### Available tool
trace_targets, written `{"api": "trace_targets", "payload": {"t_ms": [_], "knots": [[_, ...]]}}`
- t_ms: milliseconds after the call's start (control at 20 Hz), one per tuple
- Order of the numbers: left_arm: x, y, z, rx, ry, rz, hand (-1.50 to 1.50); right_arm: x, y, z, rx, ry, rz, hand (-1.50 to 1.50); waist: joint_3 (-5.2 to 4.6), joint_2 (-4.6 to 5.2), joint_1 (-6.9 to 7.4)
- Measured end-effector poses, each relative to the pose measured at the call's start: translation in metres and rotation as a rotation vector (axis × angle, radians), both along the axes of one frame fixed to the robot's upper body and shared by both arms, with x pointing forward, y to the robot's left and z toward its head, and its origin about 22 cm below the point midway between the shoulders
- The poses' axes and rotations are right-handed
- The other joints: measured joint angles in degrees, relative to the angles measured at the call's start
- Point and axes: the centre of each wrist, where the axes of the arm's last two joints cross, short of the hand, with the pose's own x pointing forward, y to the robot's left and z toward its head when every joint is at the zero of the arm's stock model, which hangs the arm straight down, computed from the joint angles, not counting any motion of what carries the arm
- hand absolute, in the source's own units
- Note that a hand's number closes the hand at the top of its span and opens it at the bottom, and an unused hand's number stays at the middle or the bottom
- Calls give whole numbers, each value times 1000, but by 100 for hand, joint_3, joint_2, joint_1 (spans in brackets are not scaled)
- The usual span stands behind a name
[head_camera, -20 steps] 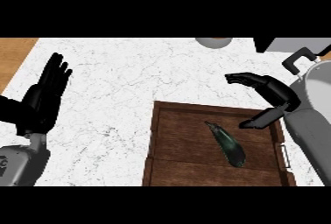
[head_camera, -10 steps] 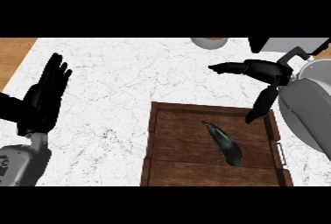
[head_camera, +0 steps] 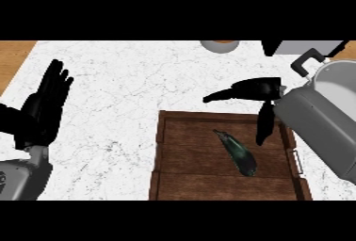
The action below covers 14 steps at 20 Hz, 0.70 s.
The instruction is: Pick the eggplant from the tray and place it in the pot
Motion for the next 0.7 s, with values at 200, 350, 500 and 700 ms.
{"api": "trace_targets", "payload": {"t_ms": [200, 350, 500, 700], "knots": [[1, 4, 1, -5, 5, 13, 0, -7, 8, -7, -43, 8, 38, -150, -1, -13, -75], [1, 3, 3, 1, 5, 18, 0, -12, 13, -15, -49, 22, 53, -150, -1, -16, -96], [0, 7, -1, -3, 7, 17, 0, -13, 14, -15, -66, 22, 58, -150, -1, -17, -109], [2, 7, -2, -4, 4, 22, 0, -20, 18, -26, -127, 7, 66, -150, -2, -21, -123]]}}
